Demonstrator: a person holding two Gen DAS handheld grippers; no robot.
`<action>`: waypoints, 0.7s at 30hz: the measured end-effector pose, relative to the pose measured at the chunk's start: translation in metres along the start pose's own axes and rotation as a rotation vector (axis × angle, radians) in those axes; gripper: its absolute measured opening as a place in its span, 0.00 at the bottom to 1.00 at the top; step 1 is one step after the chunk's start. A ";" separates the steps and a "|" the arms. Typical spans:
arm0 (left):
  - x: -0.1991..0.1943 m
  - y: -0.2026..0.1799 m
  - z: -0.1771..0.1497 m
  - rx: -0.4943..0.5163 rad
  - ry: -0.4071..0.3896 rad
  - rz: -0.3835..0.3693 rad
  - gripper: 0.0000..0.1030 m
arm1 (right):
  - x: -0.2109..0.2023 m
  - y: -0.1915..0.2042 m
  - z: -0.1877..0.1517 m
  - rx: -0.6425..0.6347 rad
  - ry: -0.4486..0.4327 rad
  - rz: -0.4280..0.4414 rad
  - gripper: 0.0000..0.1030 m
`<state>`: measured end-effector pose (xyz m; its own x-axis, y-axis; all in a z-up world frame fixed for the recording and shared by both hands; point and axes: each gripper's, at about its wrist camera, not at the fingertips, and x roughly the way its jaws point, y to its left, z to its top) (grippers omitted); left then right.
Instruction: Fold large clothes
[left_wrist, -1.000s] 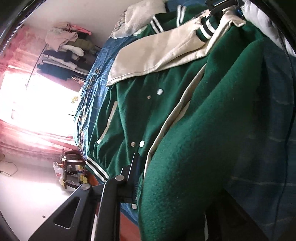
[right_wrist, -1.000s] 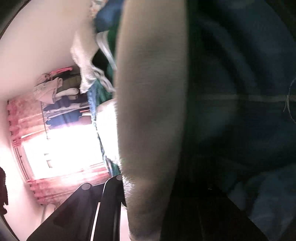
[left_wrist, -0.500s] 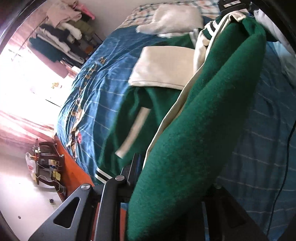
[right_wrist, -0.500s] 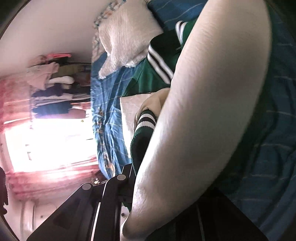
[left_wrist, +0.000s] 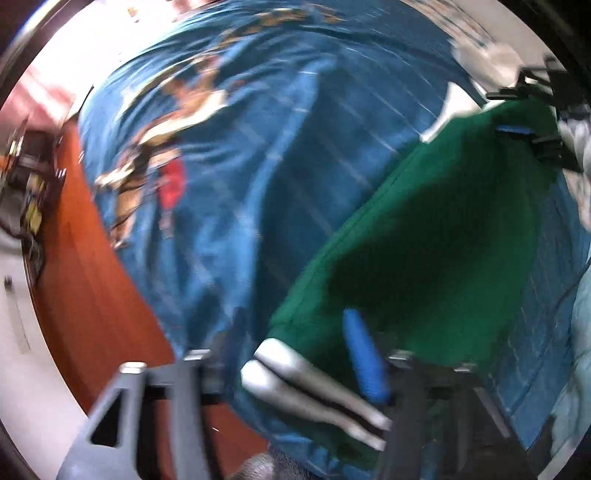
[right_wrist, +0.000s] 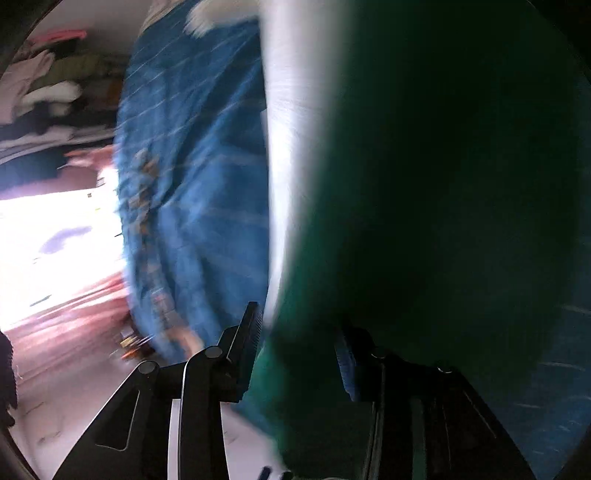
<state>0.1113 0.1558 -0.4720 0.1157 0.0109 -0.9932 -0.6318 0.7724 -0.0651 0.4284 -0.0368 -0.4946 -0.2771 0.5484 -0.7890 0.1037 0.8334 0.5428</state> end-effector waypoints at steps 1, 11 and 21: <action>-0.003 0.017 0.001 -0.041 -0.003 -0.018 0.85 | 0.005 0.017 0.004 -0.021 0.018 0.064 0.41; 0.048 0.023 0.002 -0.113 0.112 -0.153 0.85 | -0.058 -0.052 -0.053 -0.138 -0.056 -0.111 0.50; 0.076 0.021 0.003 -0.058 0.133 -0.189 0.27 | -0.109 -0.250 -0.092 0.146 -0.125 -0.105 0.68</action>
<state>0.1091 0.1744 -0.5486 0.1364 -0.2171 -0.9666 -0.6518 0.7151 -0.2526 0.3454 -0.3115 -0.5178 -0.1738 0.4550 -0.8734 0.2206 0.8823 0.4157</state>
